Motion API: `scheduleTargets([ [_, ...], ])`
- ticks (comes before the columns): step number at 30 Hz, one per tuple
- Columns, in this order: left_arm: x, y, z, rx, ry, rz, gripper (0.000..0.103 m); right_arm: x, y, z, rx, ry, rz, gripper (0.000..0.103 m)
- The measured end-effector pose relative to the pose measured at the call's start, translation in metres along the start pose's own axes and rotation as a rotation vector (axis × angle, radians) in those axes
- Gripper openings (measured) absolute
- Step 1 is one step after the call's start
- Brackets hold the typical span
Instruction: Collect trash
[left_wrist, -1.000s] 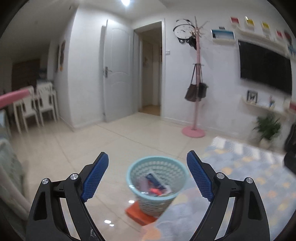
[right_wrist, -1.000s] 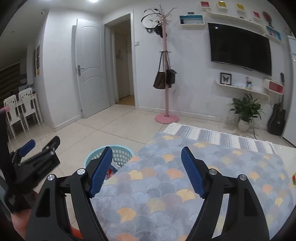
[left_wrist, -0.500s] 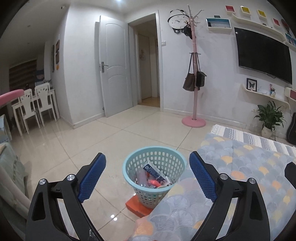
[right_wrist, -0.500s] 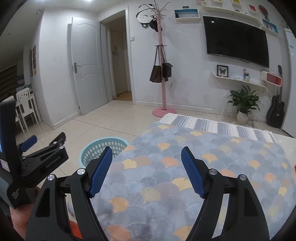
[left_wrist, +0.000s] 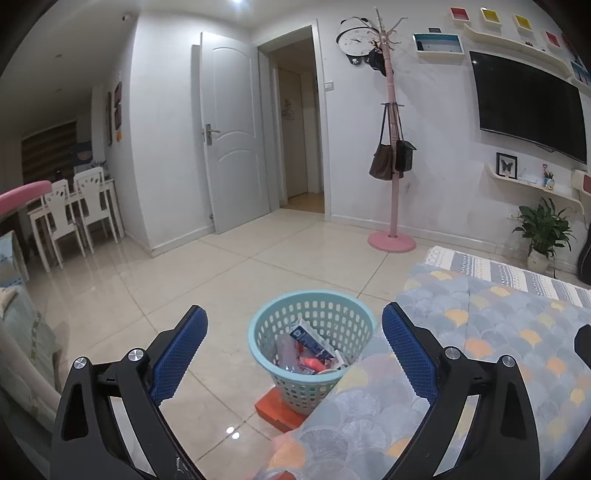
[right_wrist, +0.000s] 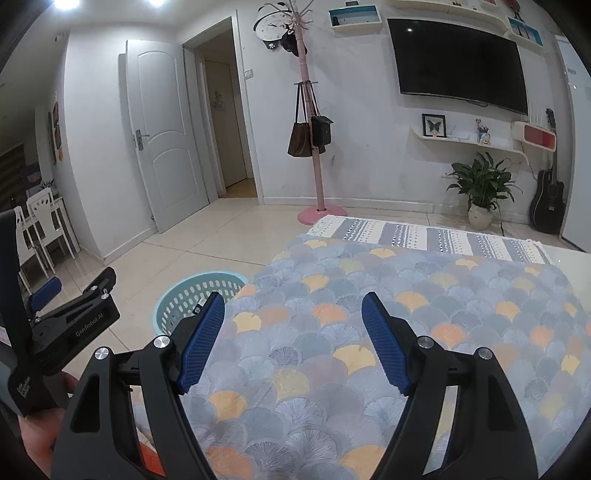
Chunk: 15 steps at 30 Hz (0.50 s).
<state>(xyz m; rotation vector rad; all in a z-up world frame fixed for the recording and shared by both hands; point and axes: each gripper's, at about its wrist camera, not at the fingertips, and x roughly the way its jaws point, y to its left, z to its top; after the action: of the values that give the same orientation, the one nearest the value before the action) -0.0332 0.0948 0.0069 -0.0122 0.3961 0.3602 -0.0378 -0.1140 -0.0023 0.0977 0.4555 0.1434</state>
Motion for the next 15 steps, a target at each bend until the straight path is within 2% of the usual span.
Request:
scheduleTargets([
  [15, -0.002, 0.002, 0.001, -0.014, 0.0, 0.008, 0.094, 0.002, 0.011, -0.004, -0.033, 0.01, 0.001, 0.073],
])
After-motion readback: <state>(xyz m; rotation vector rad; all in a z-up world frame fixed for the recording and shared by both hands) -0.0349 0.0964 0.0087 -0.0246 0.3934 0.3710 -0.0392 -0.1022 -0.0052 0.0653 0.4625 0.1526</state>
